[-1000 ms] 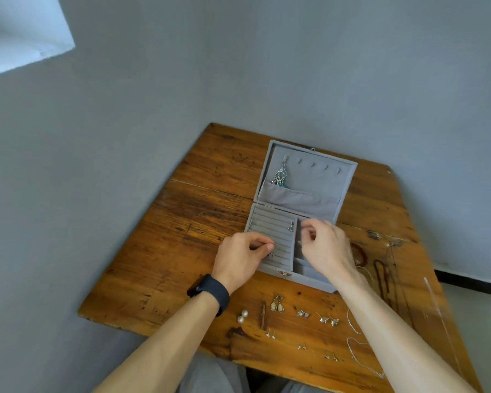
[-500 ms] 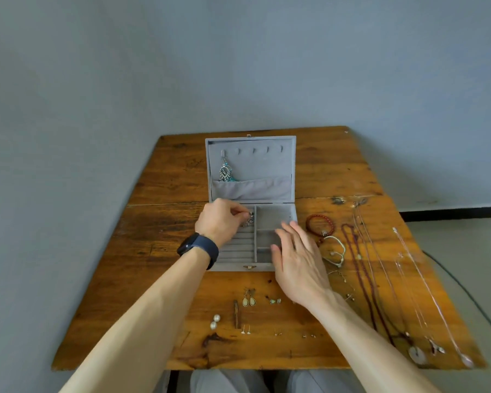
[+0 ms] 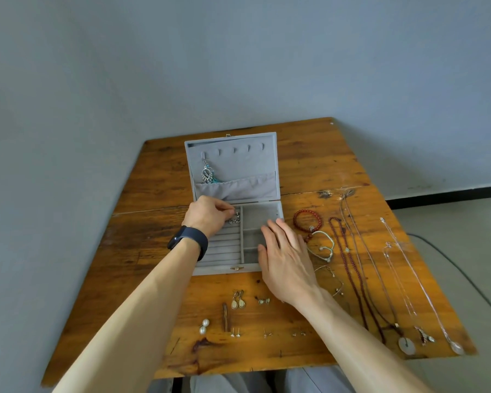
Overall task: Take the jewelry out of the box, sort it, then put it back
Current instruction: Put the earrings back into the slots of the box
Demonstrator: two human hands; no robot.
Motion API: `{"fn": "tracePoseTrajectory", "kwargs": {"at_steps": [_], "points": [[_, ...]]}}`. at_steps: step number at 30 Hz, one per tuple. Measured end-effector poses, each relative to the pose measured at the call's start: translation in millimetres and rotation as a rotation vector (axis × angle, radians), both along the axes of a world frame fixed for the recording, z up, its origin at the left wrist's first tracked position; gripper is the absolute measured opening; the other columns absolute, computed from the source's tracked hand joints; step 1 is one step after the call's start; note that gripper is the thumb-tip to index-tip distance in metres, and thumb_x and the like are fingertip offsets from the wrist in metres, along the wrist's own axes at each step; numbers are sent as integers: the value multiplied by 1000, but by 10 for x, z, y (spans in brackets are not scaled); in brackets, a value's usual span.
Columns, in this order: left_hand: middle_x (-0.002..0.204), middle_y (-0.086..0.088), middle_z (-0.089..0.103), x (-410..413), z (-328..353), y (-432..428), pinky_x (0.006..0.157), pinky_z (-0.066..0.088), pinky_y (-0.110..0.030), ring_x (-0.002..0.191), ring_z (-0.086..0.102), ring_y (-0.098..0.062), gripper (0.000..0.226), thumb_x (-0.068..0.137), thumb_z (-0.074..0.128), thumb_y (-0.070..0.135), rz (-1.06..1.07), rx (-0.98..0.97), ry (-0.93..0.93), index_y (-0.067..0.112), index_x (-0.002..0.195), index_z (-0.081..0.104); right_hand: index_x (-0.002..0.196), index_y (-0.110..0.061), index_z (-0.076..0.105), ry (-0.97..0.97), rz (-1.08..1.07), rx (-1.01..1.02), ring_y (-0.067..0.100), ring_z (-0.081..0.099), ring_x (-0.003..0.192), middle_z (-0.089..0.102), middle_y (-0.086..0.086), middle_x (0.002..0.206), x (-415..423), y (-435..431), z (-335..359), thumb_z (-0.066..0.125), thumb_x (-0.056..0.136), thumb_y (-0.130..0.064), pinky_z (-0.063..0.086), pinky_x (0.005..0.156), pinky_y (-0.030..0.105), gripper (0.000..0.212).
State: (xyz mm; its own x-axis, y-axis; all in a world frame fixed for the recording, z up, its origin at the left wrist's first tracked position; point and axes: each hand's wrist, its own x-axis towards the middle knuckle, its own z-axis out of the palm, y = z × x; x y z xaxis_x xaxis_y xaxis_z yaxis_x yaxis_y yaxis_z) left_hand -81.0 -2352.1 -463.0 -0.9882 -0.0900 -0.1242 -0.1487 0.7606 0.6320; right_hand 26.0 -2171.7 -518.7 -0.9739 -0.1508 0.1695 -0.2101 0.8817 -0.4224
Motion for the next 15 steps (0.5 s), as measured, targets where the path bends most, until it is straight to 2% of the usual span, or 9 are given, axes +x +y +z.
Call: {"fn": "tracePoseTrajectory", "kwargs": {"at_steps": [4, 7, 11, 15], "points": [[88, 9, 71, -15, -29, 10, 69, 50, -19, 81, 64, -4, 3, 89, 74, 30, 6, 4, 1, 30, 91, 77, 153, -14, 33, 2, 1, -9, 18, 8, 154, 29, 3, 161, 0, -2, 9, 30, 106, -34, 26, 119, 51, 51], [86, 11, 70, 11, -53, 11, 73, 56, -26, 83, 65, -9, 5, 89, 74, 33, 14, -30, 32, 35, 85, 72, 153, -13, 34, 12, 4, -7, 19, 10, 153, 30, 4, 161, 4, 0, 19, 31, 106, -34, 26, 119, 50, 51], [82, 14, 68, 79, -57, 36, 68, 57, -30, 79, 64, -10, 12, 90, 70, 39, 1, -154, 120, 40, 79, 66, 153, -14, 33, 2, 6, -9, 18, 9, 153, 29, 3, 161, 1, 0, 21, 30, 106, -33, 26, 119, 51, 51], [91, 8, 73, 153, -66, 41, 64, 56, -30, 78, 63, -13, 14, 96, 62, 38, -45, -255, 206, 35, 96, 76, 153, -15, 31, -7, 2, 11, 17, 7, 153, 28, 3, 162, -1, 0, 17, 27, 106, -34, 26, 119, 50, 51]]}}
